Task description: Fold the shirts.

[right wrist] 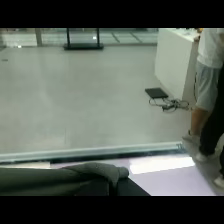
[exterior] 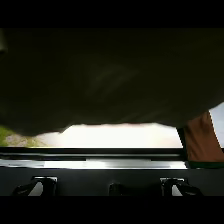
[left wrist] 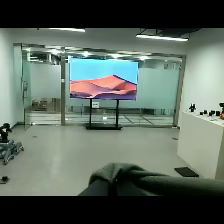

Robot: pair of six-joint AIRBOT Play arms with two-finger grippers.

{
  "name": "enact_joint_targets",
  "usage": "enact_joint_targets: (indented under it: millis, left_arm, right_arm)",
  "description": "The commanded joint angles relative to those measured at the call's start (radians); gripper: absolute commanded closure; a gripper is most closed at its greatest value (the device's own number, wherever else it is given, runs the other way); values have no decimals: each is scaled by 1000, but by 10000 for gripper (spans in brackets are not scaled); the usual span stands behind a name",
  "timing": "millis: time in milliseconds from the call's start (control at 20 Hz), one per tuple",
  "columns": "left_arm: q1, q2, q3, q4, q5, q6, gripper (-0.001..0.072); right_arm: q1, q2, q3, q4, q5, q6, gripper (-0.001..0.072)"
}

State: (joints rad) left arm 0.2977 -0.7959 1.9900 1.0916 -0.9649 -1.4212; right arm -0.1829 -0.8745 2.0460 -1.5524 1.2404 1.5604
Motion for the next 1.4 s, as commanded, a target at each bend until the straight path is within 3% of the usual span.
enact_joint_targets:
  millis: [0, 100, 150, 250, 400, 600, 800, 950, 1150, 1350]
  left_arm:
    - [0, -79, 3, 21, -165, -1, 676]
    - [0, -208, -8, 32, -376, -1, 677]
    - [-7, -284, -42, 40, -458, 3, 677]
    - [-39, -423, -163, 64, -495, 52, 677]
    - [-99, -650, -351, 98, -365, 86, 676]
    - [-150, -964, -353, 11, -133, 73, 675]
    - [-167, -1032, -348, -49, 30, 69, 675]
    - [-147, -1009, -340, -34, -88, 90, 674]
    - [-134, -971, -341, 235, -458, 90, 675]
    - [-134, -978, -422, 175, -520, 60, 675]
  right_arm:
    - [0, -111, -7, 6, 289, 32, 674]
    - [1, -248, -65, 25, 425, 8, 675]
    - [2, -316, -117, 37, 420, 6, 675]
    - [2, -465, -243, 100, 332, 3, 675]
    - [2, -712, -348, 203, 121, 46, 675]
    - [2, -945, -347, 399, -216, 140, 674]
    - [0, -990, -347, 460, -336, 138, 674]
    - [-1, -952, -347, 409, -185, 45, 674]
    - [0, -913, -351, 166, 308, 29, 675]
    - [1, -914, -452, 190, 282, 64, 675]
